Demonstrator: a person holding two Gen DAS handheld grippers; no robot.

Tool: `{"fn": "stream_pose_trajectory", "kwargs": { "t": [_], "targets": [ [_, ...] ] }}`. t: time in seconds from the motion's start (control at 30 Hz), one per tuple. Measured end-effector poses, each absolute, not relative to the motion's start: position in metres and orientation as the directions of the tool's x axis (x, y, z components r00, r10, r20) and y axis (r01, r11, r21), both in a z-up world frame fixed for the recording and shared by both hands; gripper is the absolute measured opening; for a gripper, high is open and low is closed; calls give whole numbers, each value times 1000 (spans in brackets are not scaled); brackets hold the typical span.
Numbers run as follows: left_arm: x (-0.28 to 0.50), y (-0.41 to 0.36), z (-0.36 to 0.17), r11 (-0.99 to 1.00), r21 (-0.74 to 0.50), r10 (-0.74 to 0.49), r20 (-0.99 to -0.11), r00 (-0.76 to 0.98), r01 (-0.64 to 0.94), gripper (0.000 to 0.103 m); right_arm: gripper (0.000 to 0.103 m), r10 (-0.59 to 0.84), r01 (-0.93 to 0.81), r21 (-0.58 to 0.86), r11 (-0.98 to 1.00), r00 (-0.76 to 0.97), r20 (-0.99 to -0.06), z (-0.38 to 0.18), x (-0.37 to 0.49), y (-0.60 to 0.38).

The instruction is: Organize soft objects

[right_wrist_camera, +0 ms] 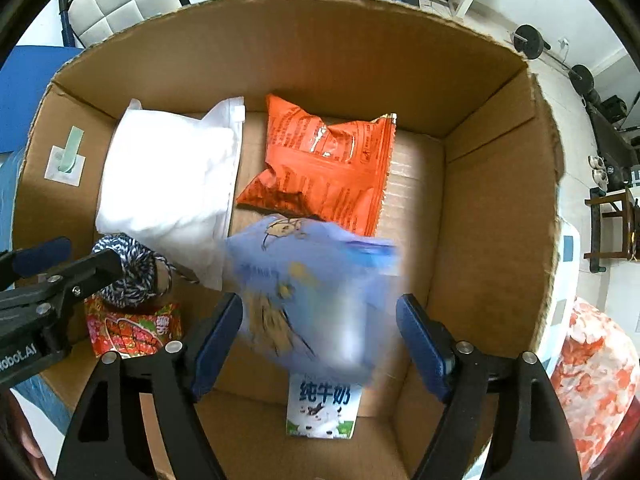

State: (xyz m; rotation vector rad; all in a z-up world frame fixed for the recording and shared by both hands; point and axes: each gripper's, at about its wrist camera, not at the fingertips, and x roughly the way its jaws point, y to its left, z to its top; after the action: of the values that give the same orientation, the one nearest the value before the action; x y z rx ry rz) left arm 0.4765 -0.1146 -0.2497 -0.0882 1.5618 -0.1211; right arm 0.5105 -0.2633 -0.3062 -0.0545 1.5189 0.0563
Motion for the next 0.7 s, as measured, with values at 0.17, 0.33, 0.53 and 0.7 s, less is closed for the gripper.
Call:
{"fn": "stream_pose_trajectory", "kwargs": {
  "t": [0.17,0.33,0.53,0.7],
  "targets": [
    [475,-112,-233,994,-99,-102,-993,53,45,101,86,-7,-58,-10,998,62,-998,-299,499,-268],
    [465,-101,-239,996,-58,-63,-995,81,64,103,102,-7,-39,-9,999,65,-998,-289,490,-270],
    [479,-104,-236,997,-55,-61,-994,94,58,103,103,-14,-28,-16,999,58,-998,-274,487,-280],
    [479,-106,-237,997,-49,-55,-993,100,59,103,103,-14,-16,-15,1000,58,-998,-274,482,-285]
  ]
}}
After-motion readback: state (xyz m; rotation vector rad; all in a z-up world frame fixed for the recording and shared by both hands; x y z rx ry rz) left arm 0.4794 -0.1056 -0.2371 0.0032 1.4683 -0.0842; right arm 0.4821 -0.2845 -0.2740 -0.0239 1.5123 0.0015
